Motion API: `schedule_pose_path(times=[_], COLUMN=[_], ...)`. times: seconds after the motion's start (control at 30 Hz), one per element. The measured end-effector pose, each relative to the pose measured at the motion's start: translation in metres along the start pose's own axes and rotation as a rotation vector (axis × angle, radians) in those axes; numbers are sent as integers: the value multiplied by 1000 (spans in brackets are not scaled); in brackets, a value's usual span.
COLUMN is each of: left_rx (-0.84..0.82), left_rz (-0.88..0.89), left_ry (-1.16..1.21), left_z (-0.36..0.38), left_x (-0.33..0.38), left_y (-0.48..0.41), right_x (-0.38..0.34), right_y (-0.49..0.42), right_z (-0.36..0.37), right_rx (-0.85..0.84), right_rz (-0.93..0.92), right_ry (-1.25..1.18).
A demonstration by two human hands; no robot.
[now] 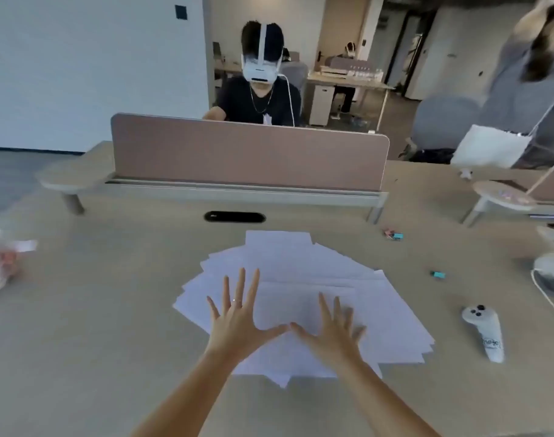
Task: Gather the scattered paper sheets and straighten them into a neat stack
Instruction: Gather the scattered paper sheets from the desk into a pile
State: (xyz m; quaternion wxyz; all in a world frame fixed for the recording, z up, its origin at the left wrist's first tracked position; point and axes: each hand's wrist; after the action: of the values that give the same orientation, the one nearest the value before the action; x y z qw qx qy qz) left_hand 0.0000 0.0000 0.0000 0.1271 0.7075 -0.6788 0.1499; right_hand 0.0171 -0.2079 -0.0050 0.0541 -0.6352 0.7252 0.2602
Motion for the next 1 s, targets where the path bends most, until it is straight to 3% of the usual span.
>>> schedule_pose_path(times=[0.1,0.27,0.53,0.77,0.83,1.0], left_rx=[0,27,100,33,54,135], left_rz=[-9,22,58,52,69,55], left_ry=[13,-51,-156,-111,-124,-97], left_z=[28,47,51,48,48,41], left_x=[-7,-18,-10,-3,-1,3], left_y=[-10,-18,-11,-36,-36,-36], right_x=[15,28,49,60,64,73], right_y=[-17,-37,-40,-37,-40,-35], right_z=[20,25,16,8,6,2], right_rx=[49,49,41,59,136,245], right_rz=[-134,-323,-524,-735,-692,-340], right_ry=[165,237,215,310,334,289])
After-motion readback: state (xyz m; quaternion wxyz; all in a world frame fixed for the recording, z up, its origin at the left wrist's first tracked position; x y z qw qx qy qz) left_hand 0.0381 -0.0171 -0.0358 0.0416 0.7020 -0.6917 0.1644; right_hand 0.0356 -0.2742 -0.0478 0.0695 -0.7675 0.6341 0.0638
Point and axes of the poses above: each hand's wrist, its own y-axis away from the middle knuckle, its own z-axis out of the palm, x = y × z, and after that the axes turned 3 degrees about -y, right-handed
